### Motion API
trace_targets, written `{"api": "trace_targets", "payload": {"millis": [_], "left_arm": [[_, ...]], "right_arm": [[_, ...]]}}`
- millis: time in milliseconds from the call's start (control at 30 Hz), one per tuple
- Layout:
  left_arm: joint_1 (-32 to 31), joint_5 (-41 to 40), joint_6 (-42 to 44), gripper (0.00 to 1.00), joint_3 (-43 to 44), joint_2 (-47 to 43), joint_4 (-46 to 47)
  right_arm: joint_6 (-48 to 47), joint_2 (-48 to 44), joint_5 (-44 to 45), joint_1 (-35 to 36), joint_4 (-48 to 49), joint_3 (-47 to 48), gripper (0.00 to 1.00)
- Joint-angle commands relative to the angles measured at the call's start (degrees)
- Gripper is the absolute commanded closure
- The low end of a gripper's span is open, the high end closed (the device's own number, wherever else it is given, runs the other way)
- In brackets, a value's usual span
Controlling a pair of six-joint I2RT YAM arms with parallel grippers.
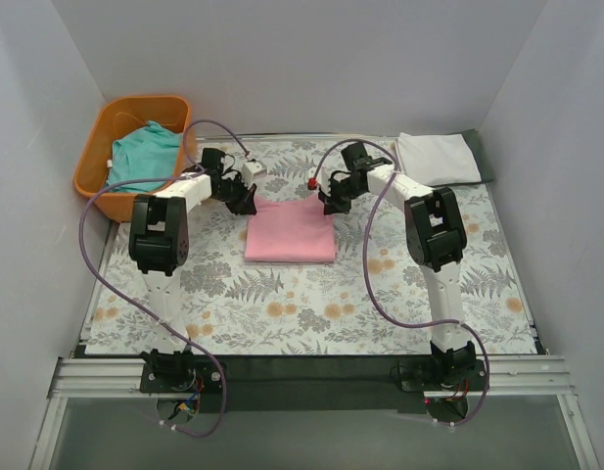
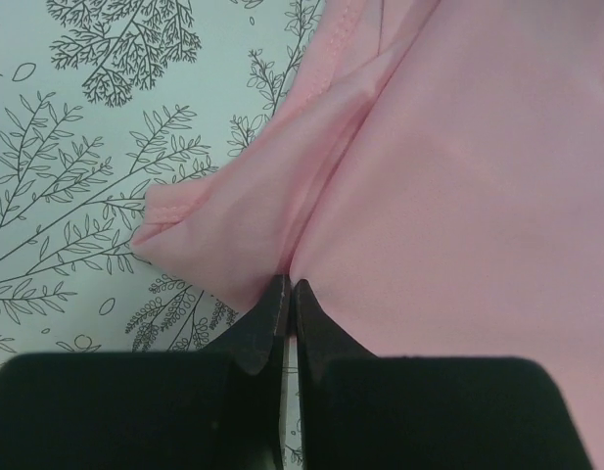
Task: Fold and stack the t-shirts
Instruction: Fold the tshirt
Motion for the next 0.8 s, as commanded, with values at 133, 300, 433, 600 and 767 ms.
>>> {"api": "trace_targets", "payload": {"millis": [133, 300, 433, 600, 767], "left_arm": [[-2.4, -3.1, -0.3, 0.97, -7.6, -5.2, 0.2], [-3.7, -1.3, 3.8, 0.97, -18.6, -14.5, -4.5], [-3.8, 1.4, 7.3, 0.98, -25.2, -23.7, -8.9], [-4.4, 2.7, 9.5, 0.88, -28.8, -30.2, -14.4], [-4.4, 7.0, 7.8, 0.72, -24.6, -33.6, -16.1]], "right_arm": [[-0.3, -3.4, 1.0, 0.2, -1.7, -6.1, 0.99], [0.5, -14.2, -0.3, 2.0, -1.7, -19.3, 0.99], [2.9, -23.5, -2.0, 4.4, -1.7, -33.6, 0.99], [7.1, -31.7, -2.9, 6.2, -2.6, -40.3, 0.87], [12.3, -33.4, -1.9, 2.8, -4.5, -33.8, 0.68]]}}
